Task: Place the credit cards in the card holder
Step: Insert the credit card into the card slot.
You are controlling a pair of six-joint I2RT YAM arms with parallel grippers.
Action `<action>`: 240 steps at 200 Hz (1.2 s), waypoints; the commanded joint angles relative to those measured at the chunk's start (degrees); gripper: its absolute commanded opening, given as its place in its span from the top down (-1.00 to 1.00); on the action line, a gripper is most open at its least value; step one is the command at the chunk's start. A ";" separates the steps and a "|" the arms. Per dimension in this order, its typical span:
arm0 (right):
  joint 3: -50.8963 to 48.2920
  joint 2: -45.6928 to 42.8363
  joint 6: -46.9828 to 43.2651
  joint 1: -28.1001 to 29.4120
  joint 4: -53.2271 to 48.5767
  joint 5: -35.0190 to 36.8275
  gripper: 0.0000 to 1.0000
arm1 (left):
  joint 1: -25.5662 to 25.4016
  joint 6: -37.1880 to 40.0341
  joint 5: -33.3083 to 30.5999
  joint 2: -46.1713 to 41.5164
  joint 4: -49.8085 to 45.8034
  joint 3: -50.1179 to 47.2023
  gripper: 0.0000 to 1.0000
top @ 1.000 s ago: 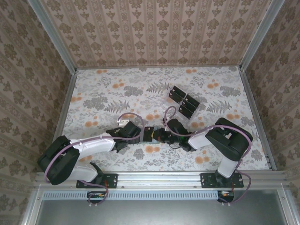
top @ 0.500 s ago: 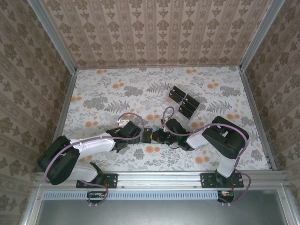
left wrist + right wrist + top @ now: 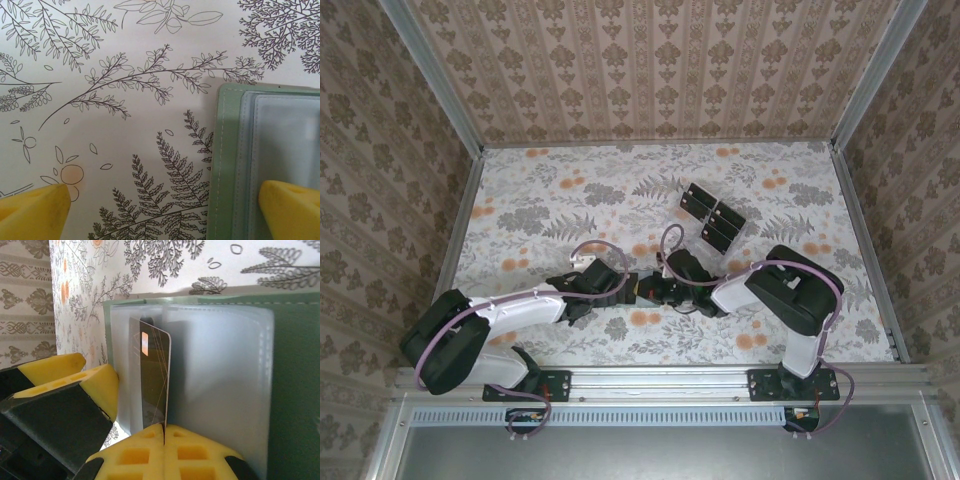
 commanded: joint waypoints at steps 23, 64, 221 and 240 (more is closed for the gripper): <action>3.28 2.28 -0.83 0.95 -5.10 -1.51 1.00 | -0.51 -0.30 0.24 0.15 -3.32 -1.87 -1.00; 4.20 2.83 -1.62 1.05 -7.36 -1.11 1.00 | -0.32 0.78 1.31 -2.32 -5.61 -0.08 -1.00; 7.33 3.28 -3.29 1.10 -12.93 -1.50 1.00 | 5.02 1.04 3.87 1.11 -6.95 -0.35 -1.00; 8.45 3.68 -3.80 1.19 -14.11 -1.77 1.00 | 4.68 0.93 4.05 1.12 -6.31 -0.85 -1.00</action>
